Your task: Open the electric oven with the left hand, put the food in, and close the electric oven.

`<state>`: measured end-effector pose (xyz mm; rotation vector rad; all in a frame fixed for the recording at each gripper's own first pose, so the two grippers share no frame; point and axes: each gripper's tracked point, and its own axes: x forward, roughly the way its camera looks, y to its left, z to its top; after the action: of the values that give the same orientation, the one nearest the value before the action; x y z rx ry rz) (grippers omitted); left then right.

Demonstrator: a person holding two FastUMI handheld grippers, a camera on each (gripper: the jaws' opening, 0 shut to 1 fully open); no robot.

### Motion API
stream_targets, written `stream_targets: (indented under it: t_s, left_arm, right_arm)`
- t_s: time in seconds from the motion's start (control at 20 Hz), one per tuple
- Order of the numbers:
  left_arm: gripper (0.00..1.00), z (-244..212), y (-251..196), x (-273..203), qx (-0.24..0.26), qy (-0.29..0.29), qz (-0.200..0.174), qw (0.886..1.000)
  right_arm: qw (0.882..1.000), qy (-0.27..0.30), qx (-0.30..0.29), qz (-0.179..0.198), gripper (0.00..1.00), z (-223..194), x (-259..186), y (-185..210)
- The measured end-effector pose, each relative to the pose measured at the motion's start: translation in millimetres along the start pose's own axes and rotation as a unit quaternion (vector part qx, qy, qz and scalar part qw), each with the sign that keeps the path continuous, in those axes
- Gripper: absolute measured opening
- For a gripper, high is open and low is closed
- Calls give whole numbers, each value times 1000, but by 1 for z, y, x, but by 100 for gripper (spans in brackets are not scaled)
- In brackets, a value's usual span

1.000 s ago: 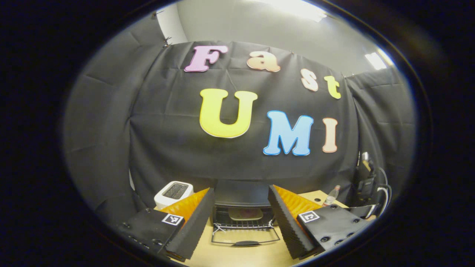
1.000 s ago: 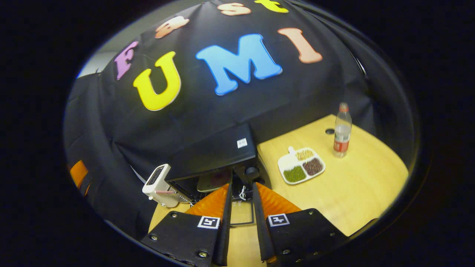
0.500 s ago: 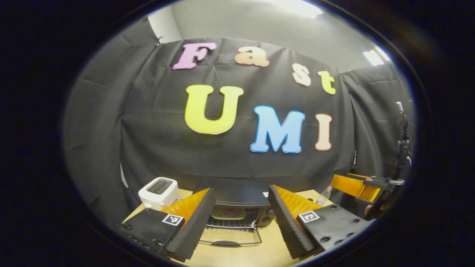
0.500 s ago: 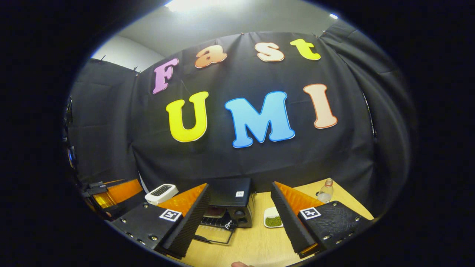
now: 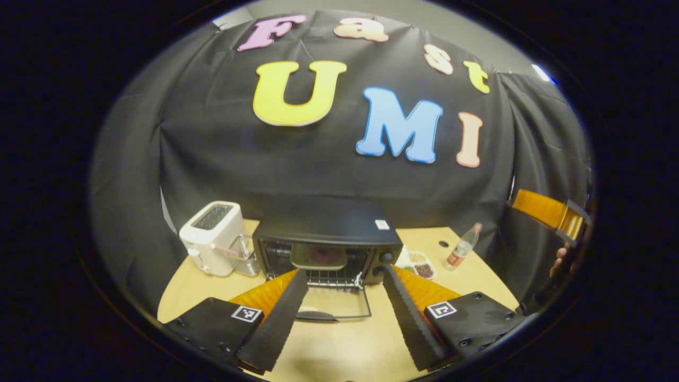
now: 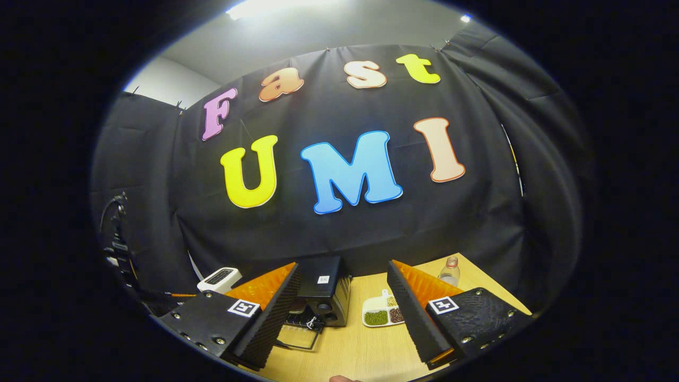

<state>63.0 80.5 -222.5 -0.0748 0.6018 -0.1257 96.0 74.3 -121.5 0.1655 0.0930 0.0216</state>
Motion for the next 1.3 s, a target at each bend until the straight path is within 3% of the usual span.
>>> stream_targets:
  t_s: [0.1,0.2,0.3,0.8,1.3]
  left_arm:
    - [91,-27,6,11,3,48,10,999]
    - [100,-48,13,22,11,82,21,996]
    - [100,-68,17,31,20,119,28,992]
    - [97,-173,39,88,26,269,32,962]
    - [97,-220,53,130,17,351,39,935]
  right_arm:
    - [1000,6,2,-6,100,-4,1,-6]
    - [1000,13,3,-13,100,-7,1,-16]
    - [1000,15,9,-22,100,-9,0,-22]
    - [997,37,7,-62,100,-23,-5,-59]
    - [994,54,21,-96,100,-32,-5,-83]
